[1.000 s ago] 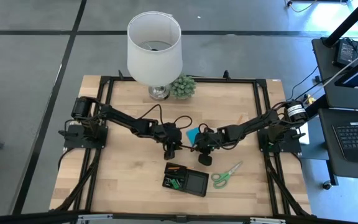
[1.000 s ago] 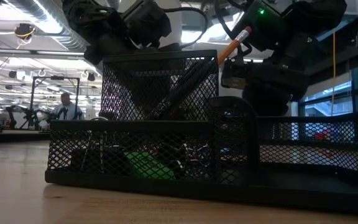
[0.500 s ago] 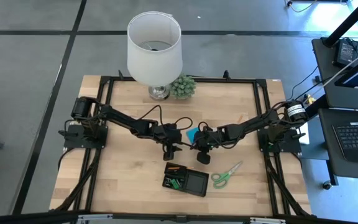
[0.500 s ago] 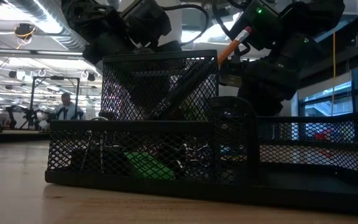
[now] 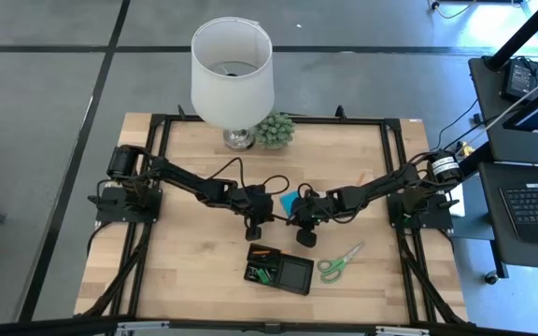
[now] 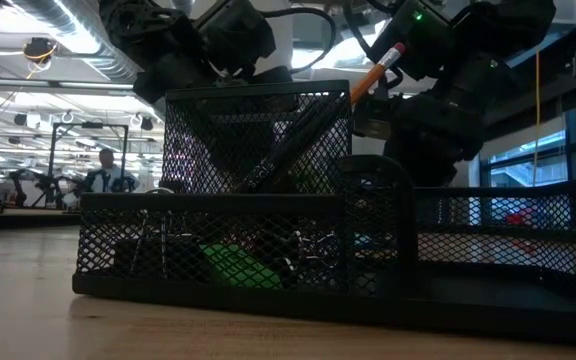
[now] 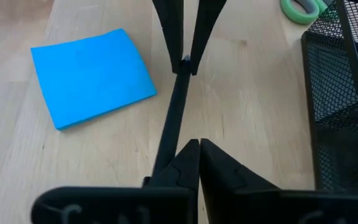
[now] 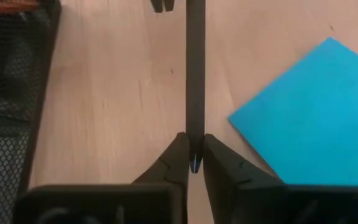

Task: Pick and place office supplies into organizer
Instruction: Put the black pen into the desk organizer

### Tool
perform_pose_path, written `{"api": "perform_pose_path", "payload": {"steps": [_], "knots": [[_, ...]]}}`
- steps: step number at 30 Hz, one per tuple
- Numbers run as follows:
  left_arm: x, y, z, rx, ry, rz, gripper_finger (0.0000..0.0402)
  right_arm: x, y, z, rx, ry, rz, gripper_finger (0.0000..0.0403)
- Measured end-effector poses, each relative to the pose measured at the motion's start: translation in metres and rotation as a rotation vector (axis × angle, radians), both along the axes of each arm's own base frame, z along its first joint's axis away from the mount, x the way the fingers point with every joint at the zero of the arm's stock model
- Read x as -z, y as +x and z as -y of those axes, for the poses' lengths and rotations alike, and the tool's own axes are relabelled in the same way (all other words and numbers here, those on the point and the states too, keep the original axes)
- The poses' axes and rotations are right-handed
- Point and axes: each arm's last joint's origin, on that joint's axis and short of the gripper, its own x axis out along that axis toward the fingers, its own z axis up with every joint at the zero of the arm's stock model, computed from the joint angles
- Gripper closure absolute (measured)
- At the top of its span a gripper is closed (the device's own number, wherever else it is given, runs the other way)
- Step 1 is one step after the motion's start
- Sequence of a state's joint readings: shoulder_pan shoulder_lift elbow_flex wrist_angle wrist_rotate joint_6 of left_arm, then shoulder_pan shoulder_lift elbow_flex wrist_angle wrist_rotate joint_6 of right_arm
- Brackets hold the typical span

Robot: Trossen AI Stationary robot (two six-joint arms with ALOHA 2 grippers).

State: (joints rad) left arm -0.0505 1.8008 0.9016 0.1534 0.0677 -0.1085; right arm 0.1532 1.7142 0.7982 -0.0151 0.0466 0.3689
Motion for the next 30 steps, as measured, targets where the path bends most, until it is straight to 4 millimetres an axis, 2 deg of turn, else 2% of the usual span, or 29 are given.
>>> {"api": "perform_pose_path", "payload": {"steps": [5, 13, 17, 23, 30], "knots": [[0.0, 0.0, 0.0, 0.001, -0.001, 0.001, 0.0401, 0.0, 0.0, -0.001, -0.038, 0.041, -0.006, 0.033], [-0.013, -0.002, 0.0, 0.012, 0.009, 0.035, 0.0401, -0.012, -0.008, 0.005, -0.011, 0.114, -0.048, 0.0208], [-0.022, -0.005, 0.0, 0.017, 0.014, 0.05, 0.04, -0.022, -0.01, 0.005, -0.012, 0.121, -0.016, 0.0165], [-0.025, -0.007, 0.001, 0.017, 0.009, 0.05, 0.0396, -0.029, -0.01, 0.005, -0.01, 0.129, 0.019, 0.0141], [-0.022, -0.009, 0.0, 0.016, 0.012, 0.011, 0.0359, -0.03, -0.005, -0.002, -0.119, 0.047, 0.091, 0.0139]]}}
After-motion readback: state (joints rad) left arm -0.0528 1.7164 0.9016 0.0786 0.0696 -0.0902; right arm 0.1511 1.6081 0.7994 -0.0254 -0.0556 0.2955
